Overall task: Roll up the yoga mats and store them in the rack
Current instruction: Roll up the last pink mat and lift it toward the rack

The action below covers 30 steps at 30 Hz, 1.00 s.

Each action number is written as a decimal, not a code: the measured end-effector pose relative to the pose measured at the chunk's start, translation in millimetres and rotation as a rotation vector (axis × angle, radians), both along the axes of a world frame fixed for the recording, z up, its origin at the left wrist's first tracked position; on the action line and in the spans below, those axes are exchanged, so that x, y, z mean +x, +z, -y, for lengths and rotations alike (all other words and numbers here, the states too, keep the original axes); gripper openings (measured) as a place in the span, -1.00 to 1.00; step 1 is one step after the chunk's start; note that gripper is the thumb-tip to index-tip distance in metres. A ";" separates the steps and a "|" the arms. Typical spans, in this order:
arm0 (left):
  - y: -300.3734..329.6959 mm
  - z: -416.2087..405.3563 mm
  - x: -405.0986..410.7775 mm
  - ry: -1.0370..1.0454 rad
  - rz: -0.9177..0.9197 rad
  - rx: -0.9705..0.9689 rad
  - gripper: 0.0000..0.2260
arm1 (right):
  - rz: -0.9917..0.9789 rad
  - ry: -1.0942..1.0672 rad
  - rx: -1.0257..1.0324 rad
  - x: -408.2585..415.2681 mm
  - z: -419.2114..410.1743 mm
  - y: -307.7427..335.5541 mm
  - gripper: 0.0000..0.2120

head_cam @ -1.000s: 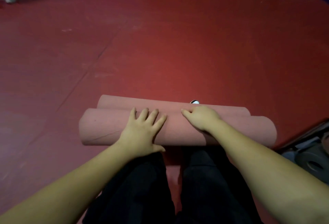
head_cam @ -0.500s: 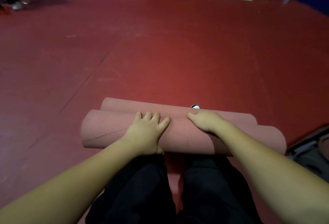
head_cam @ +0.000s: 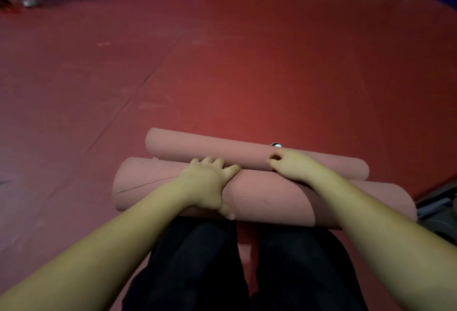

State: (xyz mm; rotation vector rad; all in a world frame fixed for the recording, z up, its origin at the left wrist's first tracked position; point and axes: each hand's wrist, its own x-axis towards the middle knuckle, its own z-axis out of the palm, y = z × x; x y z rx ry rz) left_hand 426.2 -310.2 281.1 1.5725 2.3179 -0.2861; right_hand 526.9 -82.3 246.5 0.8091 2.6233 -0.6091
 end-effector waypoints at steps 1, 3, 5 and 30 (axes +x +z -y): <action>0.2 -1.1 -1.1 0.004 0.011 0.014 -0.06 | -0.022 0.010 0.025 -0.6 -4.8 -1.5 -0.66; -0.1 -2.0 -1.9 0.005 -0.009 0.054 -0.10 | -0.021 0.031 0.039 -2.0 -12.6 -5.4 -0.65; -1.3 -1.6 -0.4 -0.003 -0.076 0.102 -0.11 | 0.015 0.025 -0.003 -4.3 -18.6 -9.0 -0.59; -18.0 -19.2 -1.7 0.167 -0.170 0.286 -0.29 | -0.098 0.133 0.352 -44.8 -54.5 -25.6 -0.58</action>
